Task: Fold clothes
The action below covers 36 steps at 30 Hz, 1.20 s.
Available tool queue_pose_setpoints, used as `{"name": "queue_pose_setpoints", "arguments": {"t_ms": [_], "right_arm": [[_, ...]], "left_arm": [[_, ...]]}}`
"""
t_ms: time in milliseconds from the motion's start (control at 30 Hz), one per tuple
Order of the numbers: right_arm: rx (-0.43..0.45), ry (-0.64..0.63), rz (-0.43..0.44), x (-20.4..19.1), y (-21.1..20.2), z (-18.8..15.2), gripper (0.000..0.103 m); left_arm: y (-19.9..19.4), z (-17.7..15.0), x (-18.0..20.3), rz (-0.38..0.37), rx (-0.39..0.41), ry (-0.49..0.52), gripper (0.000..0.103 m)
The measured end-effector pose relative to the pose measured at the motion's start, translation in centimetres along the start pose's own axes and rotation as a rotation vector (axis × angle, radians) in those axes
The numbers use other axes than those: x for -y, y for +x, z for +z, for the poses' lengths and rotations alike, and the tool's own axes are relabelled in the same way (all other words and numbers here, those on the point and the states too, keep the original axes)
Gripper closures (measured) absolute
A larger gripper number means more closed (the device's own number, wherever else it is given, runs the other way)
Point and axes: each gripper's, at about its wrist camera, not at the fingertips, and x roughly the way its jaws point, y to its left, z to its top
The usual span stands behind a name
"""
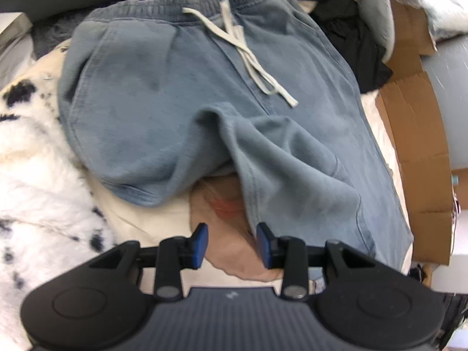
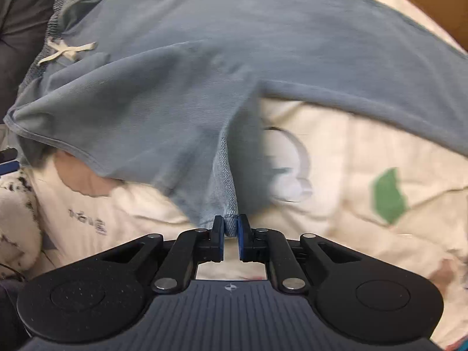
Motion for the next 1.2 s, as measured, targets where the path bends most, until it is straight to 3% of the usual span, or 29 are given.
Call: {"name": "queue_pose_setpoints", "arguments": {"t_ms": [200,500,700,767,1000,1200], "right_arm": [[0.01,0.047,-0.063,6.4,-1.8,-0.8,0.096],[0.105,0.116,-0.021,12.9,0.7,-1.4,0.096],[0.286,0.313,0.09,16.1,2.6,-3.2,0.086],[0.342,0.396,0.148,16.9,2.9,-4.9,0.056],[0.365,0.519,0.308,16.0,4.8,-10.6,0.054],[0.372,0.571,0.403,15.4,7.0,-13.0,0.054]], "left_arm": [[0.4,-0.4,1.8,0.012,-0.025,0.042,0.065],[1.1,-1.2,4.0,0.052,-0.055,0.082,0.065],[1.2,-1.3,4.4,0.091,-0.058,0.095,0.065],[1.3,-1.3,4.5,0.107,-0.057,0.103,0.065],[1.6,-1.2,5.0,0.133,-0.06,0.115,0.065],[1.5,-1.3,5.7,0.165,-0.062,0.121,0.064]]}}
